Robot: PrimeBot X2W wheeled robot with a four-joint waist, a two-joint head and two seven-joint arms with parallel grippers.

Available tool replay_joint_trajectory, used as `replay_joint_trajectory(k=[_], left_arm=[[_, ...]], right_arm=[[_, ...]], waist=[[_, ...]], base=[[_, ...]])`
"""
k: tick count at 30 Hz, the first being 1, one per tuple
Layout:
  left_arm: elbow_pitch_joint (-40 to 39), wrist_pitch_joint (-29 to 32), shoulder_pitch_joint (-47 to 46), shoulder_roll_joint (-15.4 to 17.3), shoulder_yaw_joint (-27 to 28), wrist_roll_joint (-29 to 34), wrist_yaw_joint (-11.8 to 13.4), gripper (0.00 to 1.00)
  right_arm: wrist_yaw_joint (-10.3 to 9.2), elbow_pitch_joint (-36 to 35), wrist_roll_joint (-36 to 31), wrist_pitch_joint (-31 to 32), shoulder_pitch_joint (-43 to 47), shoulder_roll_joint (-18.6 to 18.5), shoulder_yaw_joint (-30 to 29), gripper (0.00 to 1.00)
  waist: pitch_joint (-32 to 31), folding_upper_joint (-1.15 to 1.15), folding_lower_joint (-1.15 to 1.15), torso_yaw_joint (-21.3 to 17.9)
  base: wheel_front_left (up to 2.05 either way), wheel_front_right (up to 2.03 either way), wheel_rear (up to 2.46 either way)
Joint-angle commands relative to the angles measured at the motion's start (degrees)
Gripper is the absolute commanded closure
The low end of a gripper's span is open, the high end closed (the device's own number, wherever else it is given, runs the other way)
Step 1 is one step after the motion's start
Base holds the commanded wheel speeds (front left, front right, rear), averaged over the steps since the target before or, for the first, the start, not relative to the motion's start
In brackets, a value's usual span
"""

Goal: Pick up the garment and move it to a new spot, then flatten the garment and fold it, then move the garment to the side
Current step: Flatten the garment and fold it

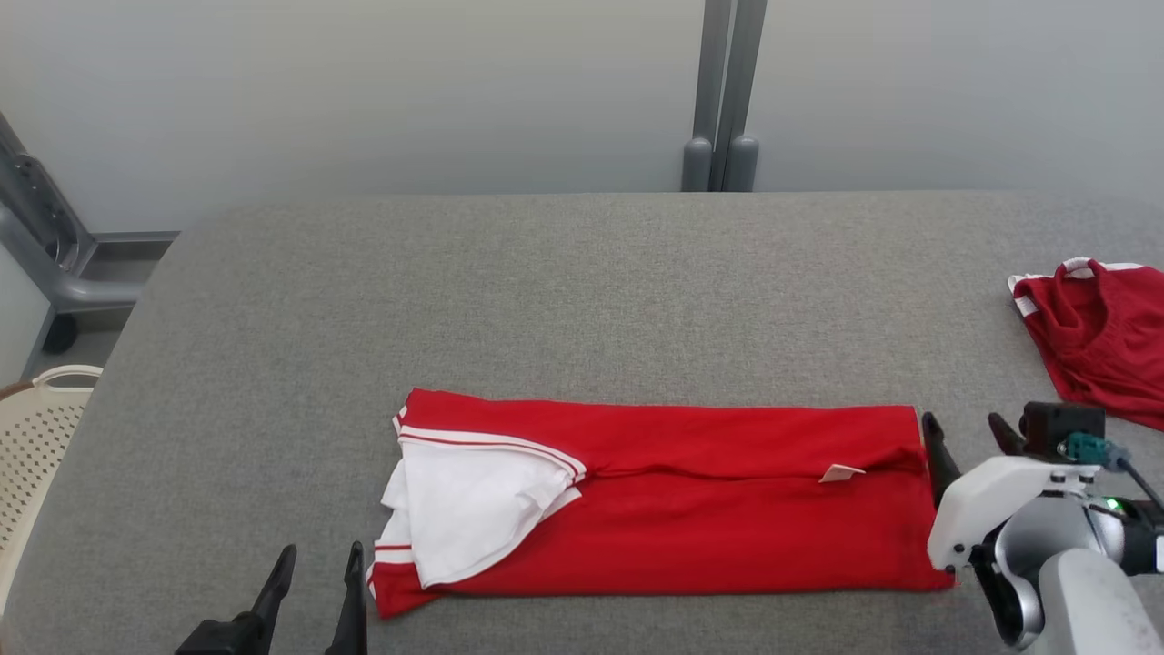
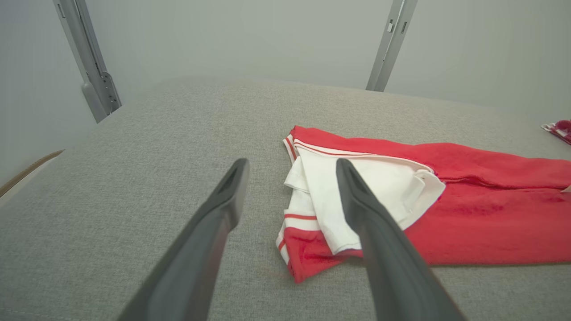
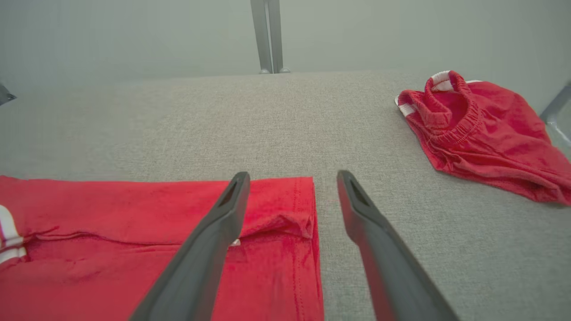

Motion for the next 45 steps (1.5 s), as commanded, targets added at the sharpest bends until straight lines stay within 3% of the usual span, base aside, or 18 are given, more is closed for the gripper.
replay_joint_trajectory(k=[1, 6, 14, 32, 37, 45], left_arm=[[-0.15, -0.18, -1.10, -0.08, 0.20, 0.44, -0.23, 0.00], [0.29, -0.18, -1.99, -0.76, 0.03, 1.04, -0.79, 0.00], [1.27, -0.19, -4.35, -1.38, -0.17, 1.60, -1.47, 0.00], [2.17, -0.19, -6.08, -2.58, 0.33, 2.15, -2.25, 0.00], [2.45, -0.19, -5.91, -2.68, 0.49, 2.12, -2.41, 0.00], [2.65, -0.19, -5.36, -2.78, 0.88, 2.21, -2.45, 0.00]], right_arm=[[-0.04, 0.37, -1.36, 1.94, -1.26, -0.16, -0.99, 0.00], [-0.04, 3.12, -4.91, 9.66, -6.35, -0.14, -3.79, 0.00], [-0.04, 10.64, -6.85, 14.99, -10.95, -0.15, -5.32, 0.00], [-0.04, 17.39, -5.06, 15.41, -10.77, -0.15, -5.75, 0.00], [-0.04, 15.26, -3.70, 16.92, -10.23, -0.21, -6.42, 0.00], [-0.04, 4.21, -3.74, 20.70, -7.60, -0.17, -9.70, 0.00]], waist=[[0.55, 0.00, 0.00, -0.02], [2.27, 0.00, 0.00, 0.38], [5.87, 0.00, 0.00, 1.52], [7.68, 0.00, 0.00, 1.90], [7.21, 0.00, 0.00, 1.91], [6.35, 0.00, 0.00, 1.51]], base=[[0.00, 0.00, 0.00], [0.00, 0.00, 0.00], [0.00, 0.00, 0.00], [0.00, 0.00, 0.00], [0.00, 0.00, 0.00], [0.00, 0.00, 0.00]])
